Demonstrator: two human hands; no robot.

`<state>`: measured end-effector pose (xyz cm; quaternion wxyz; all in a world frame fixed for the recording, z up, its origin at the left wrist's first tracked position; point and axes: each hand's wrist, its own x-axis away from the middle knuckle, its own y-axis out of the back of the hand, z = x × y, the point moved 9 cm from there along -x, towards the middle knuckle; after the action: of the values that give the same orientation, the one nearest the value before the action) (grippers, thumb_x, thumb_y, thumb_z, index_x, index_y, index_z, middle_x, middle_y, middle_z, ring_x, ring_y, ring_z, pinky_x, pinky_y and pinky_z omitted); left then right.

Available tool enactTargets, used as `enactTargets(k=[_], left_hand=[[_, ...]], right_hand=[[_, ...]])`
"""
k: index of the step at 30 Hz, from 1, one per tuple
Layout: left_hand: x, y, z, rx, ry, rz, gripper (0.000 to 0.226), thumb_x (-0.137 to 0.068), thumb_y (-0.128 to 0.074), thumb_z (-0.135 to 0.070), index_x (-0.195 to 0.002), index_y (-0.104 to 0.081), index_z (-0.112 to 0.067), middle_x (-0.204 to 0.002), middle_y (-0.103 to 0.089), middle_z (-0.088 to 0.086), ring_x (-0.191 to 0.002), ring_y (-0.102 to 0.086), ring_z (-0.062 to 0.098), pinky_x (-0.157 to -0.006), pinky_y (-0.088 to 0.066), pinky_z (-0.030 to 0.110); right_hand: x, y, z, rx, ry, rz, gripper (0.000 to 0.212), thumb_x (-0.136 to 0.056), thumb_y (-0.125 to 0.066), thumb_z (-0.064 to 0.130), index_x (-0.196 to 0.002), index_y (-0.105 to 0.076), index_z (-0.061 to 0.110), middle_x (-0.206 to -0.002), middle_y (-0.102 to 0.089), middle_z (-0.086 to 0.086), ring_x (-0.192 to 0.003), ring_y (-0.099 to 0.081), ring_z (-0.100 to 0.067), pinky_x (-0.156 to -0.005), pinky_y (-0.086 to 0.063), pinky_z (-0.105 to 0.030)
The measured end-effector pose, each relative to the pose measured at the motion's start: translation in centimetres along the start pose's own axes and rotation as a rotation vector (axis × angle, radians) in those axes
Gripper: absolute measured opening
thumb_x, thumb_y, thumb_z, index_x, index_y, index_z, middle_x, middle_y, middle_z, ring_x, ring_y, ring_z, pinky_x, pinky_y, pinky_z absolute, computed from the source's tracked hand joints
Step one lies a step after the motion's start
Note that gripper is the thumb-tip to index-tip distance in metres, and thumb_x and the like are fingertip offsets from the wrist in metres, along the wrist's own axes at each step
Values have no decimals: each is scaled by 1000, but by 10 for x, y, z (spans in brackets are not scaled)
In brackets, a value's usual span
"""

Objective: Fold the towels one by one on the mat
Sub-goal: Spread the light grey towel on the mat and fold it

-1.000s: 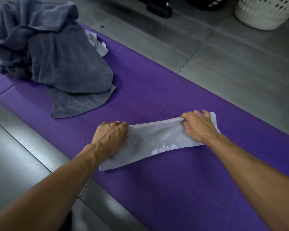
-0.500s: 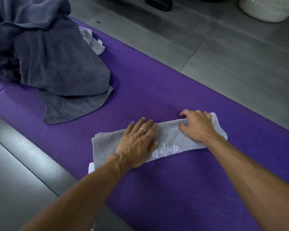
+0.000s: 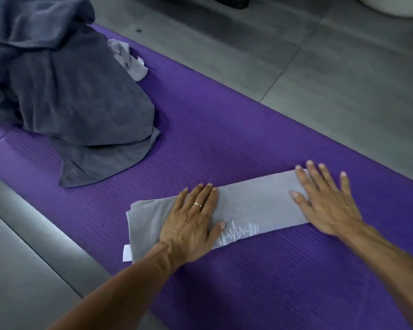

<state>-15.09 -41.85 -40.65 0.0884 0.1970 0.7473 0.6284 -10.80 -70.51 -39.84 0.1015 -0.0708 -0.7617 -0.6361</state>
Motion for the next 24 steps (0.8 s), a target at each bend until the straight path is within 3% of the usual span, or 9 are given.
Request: enactTargets(k=[3,5,9,13,16,18,20,22,24], left_hand=[[0,-3,1,8,15,6,75,-94,-21,-61,-153,-21,-14,-158,-25,4,-145,-22,21,-120,-13,45],[0,-1,0,1,11,0,74,-95,-19,-61,-151,-25,-13,-156,-30,5,-144,-26,22,-119,-17,46],[0,-1,-1,0,-12,18,73,-96,-18,-59,-148,-33,-10,-152,-38,8,-140,-35,25,-115,-26,49],[0,-4,0,-25,-41,30,76,-95,-20,-60,-150,-29,-9,-154,-33,10,-142,-32,26,-118,-19,47],[5,-2,-2,-23,-139,47,79,-94,-24,-63,-151,-24,-8,-157,-26,13,-146,-21,28,-120,-13,48],[18,0,5,-57,-242,42,83,-92,-29,-66,-152,-22,-10,-158,-22,14,-147,-15,29,-119,-9,51],[40,3,24,-93,-337,45,87,-88,-35,-70,-153,-23,-13,-159,-20,13,-148,-14,31,-117,-9,55],[62,6,52,-99,-405,79,88,-86,-37,-72,-153,-23,-17,-160,-17,12,-147,-14,32,-117,-11,56],[77,7,83,-110,-412,155,88,-87,-31,-76,-155,-9,-25,-163,-2,5,-149,-3,30,-119,-8,52]], right_hand=[[12,13,46,-47,46,-107,67,-97,-11,50,-152,-24,14,-161,-18,-8,-149,-10,-28,-116,-6,-58],[26,8,93,-143,153,-152,61,-100,-17,46,-151,-30,16,-160,-22,-7,-148,-16,-27,-117,-14,-55],[27,-1,89,-183,132,-112,62,-99,-13,53,-152,-26,24,-160,-22,-1,-148,-16,-18,-119,-13,-51],[20,-4,57,-128,-115,-29,67,-95,-4,54,-155,-11,24,-163,-6,1,-150,-1,-18,-117,1,-55],[28,12,78,-183,-236,-20,62,-99,-15,44,-154,-14,16,-163,-7,-6,-150,-4,-25,-117,-5,-57],[41,30,111,-287,-163,-119,59,-97,-28,40,-148,-32,11,-159,-22,-12,-147,-18,-30,-115,-20,-56],[59,37,161,-332,15,-150,59,-95,-29,42,-144,-39,11,-156,-29,-11,-144,-27,-29,-113,-29,-52],[78,37,205,-375,134,-142,60,-95,-29,44,-144,-40,12,-156,-30,-9,-143,-29,-27,-112,-32,-49],[94,40,237,-420,189,-151,59,-94,-36,45,-142,-44,13,-154,-34,-8,-143,-29,-27,-112,-32,-50]])
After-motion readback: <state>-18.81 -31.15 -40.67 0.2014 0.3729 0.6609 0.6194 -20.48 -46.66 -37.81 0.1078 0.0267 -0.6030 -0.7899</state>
